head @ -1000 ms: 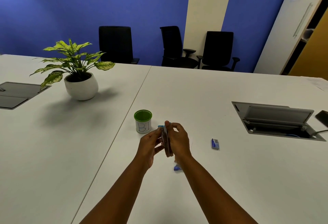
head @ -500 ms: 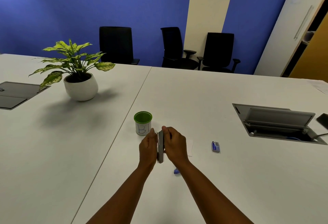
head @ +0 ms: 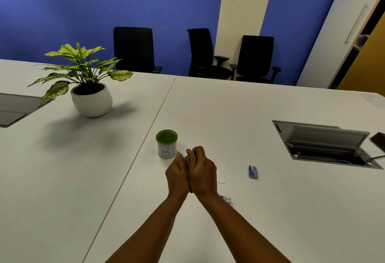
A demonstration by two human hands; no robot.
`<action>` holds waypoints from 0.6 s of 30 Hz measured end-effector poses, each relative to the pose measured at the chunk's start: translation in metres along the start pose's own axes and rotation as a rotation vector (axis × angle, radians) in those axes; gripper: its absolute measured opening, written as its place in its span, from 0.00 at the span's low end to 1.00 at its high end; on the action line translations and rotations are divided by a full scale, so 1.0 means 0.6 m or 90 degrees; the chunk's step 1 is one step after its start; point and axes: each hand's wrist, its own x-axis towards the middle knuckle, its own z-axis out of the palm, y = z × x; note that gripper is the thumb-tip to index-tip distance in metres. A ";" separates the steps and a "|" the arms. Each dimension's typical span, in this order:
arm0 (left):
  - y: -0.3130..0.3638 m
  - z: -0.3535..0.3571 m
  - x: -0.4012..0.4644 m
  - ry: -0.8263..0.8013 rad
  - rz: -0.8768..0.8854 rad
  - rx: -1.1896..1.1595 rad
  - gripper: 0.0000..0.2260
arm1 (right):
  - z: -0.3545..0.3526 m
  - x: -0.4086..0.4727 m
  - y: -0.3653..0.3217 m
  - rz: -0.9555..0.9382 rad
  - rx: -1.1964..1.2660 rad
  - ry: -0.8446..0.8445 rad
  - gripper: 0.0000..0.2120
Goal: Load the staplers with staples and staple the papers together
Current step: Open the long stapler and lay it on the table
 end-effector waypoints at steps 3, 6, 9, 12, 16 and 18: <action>-0.004 0.003 0.004 0.048 -0.015 0.037 0.15 | -0.001 -0.001 0.001 -0.018 -0.021 0.013 0.23; -0.009 0.003 0.013 0.114 -0.104 0.033 0.14 | 0.000 -0.001 -0.002 -0.047 -0.011 0.108 0.29; -0.004 0.002 0.015 0.085 -0.071 0.026 0.17 | 0.001 -0.004 -0.007 -0.077 0.012 0.121 0.33; -0.004 -0.001 0.027 0.065 -0.098 -0.014 0.17 | -0.006 -0.004 -0.015 -0.085 0.054 0.125 0.33; -0.011 -0.018 0.056 0.040 -0.174 -0.090 0.18 | -0.017 -0.010 -0.018 -0.101 0.122 0.075 0.21; -0.006 -0.028 0.066 0.040 -0.188 -0.106 0.17 | -0.021 -0.017 -0.015 -0.099 0.145 0.046 0.18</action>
